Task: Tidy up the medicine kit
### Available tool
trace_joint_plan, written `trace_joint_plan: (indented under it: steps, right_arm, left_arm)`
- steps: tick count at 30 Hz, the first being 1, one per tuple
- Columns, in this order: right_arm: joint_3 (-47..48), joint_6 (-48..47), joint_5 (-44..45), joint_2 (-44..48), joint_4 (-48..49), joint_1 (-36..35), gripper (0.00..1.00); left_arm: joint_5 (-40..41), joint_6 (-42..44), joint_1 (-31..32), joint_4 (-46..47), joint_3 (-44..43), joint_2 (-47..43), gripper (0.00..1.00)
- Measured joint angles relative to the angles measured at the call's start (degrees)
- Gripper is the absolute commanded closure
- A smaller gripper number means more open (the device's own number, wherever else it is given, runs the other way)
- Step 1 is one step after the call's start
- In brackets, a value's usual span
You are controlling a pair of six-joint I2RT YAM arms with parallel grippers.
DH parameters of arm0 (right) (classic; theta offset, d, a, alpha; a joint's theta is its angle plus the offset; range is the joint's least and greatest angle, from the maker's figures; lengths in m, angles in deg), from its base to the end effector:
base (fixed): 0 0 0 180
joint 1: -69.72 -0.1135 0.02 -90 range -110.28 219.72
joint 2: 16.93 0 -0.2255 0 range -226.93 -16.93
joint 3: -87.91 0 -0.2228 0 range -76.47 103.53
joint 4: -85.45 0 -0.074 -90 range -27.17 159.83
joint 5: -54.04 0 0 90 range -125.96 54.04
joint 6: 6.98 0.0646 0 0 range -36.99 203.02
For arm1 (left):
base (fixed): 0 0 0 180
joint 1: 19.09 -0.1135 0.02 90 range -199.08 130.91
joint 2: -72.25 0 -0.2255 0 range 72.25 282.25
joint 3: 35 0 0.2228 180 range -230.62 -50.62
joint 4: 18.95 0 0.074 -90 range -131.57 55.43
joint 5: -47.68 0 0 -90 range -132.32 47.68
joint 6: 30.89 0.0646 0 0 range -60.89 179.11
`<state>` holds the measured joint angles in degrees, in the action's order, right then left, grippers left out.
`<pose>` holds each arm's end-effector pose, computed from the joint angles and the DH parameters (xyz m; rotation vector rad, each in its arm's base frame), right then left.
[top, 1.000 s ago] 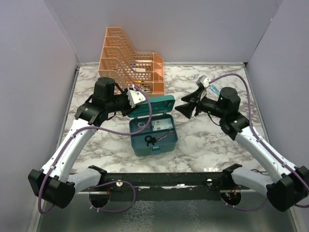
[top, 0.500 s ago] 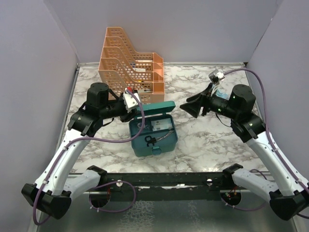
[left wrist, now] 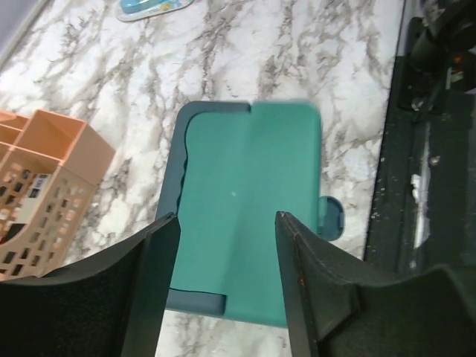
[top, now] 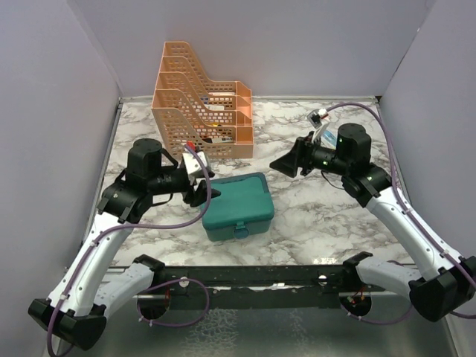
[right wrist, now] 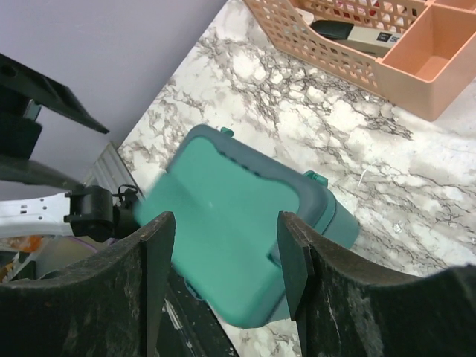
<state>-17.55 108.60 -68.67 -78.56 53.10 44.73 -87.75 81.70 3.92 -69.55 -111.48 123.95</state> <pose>0.2128 0.1377 0.3190 -0.4007 1.9810 1.1231 0.1568 -0.1166 0.3319 1.1956 1.5576 -0.7994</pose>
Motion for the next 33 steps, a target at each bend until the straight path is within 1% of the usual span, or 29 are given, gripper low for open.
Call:
trace_joint_plan:
  steps: [3, 5, 8, 9, 11, 14, 18, 21, 26, 30, 33]
  right_arm:
    - [0.0, -0.3, 0.0, -1.4, -0.5, 0.0, 0.43]
    - [0.0, -0.3, 0.0, -2.2, -1.4, 0.0, 0.43]
    - [-1.1, -0.1, 0.1, -2.5, -1.6, 0.0, 0.43]
    - [-1.8, 0.2, 0.1, -2.5, -1.6, 0.0, 0.43]
    - [-3.3, 0.4, 0.1, -2.6, -1.7, 0.0, 0.42]
    - [-5.0, 0.7, 0.0, -2.8, -2.8, 0.0, 0.42]
    - [-8.5, 1.3, 0.0, -2.7, -2.5, 0.0, 0.42]
    - [-12.1, 2.3, 0.2, -2.7, -2.6, 0.0, 0.43]
    - [-14.7, 3.6, -0.4, -4.2, -2.1, 0.0, 0.47]
    - [-16.5, 5.3, -2.8, -6.0, 0.8, 0.0, 0.52]
    - [-17.0, 6.3, -4.0, -6.2, 2.6, 0.1, 0.53]
  left_arm:
    - [-0.7, -4.0, 0.0, -0.2, 0.9, -1.9, 0.36]
    - [0.2, -8.2, 0.0, 0.9, 2.0, -3.9, 0.34]
    - [6.5, -16.9, 0.0, 4.3, 4.5, -7.7, 0.27]
    - [9.5, -20.6, 0.0, 5.5, 5.4, -9.1, 0.26]
    - [15.2, -27.3, 0.0, 6.7, 6.7, -11.0, 0.25]
    - [21.2, -36.1, 0.0, 8.4, 9.0, -13.1, 0.23]
    - [26.8, -45.5, 0.0, 8.3, 14.8, -14.7, 0.23]
    - [29.7, -51.7, 0.0, 6.8, 19.5, -15.3, 0.26]
    - [30.8, -59.7, 0.0, 5.3, 25.3, -15.7, 0.32]
    - [30.8, -62.8, 0.0, 5.3, 27.0, -15.7, 0.40]
    - [30.7, -64.1, 0.0, 5.7, 27.8, -15.8, 0.48]
